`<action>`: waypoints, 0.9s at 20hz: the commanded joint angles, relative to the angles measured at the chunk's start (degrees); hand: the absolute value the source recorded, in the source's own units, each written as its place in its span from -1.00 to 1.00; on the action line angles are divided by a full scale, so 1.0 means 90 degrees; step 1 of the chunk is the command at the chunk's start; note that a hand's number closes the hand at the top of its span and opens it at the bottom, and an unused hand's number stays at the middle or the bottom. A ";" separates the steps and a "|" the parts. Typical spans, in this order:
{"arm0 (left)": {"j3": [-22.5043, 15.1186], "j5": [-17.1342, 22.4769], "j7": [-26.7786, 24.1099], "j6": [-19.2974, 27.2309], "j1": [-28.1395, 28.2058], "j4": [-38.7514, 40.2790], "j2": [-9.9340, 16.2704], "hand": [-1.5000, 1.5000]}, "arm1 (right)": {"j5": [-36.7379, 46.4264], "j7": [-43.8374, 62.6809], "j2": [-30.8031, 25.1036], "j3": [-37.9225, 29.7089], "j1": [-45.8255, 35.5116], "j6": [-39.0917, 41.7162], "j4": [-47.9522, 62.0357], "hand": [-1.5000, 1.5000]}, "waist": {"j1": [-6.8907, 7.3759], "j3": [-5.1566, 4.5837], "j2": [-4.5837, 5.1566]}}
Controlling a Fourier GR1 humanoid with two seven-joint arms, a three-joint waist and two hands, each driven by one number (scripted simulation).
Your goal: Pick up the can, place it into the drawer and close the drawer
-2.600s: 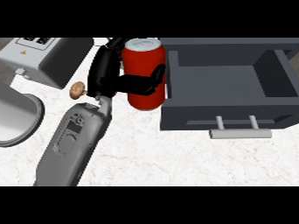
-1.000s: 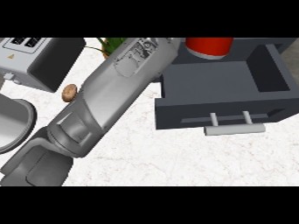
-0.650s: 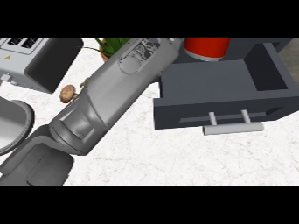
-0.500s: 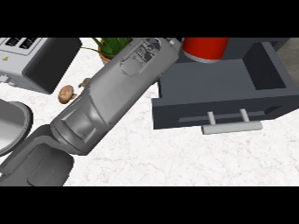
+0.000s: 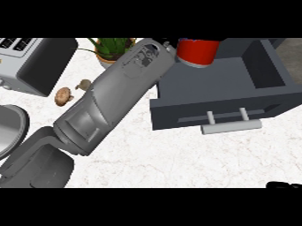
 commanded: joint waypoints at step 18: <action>-0.0670 0.0531 -0.0391 0.0781 0.0021 0.0431 -0.0001 -1.00 | 0.0096 0.0492 -0.0068 0.0241 -0.0517 -0.0141 -0.0203 -1.00 | -0.0139 -0.0007 0.0045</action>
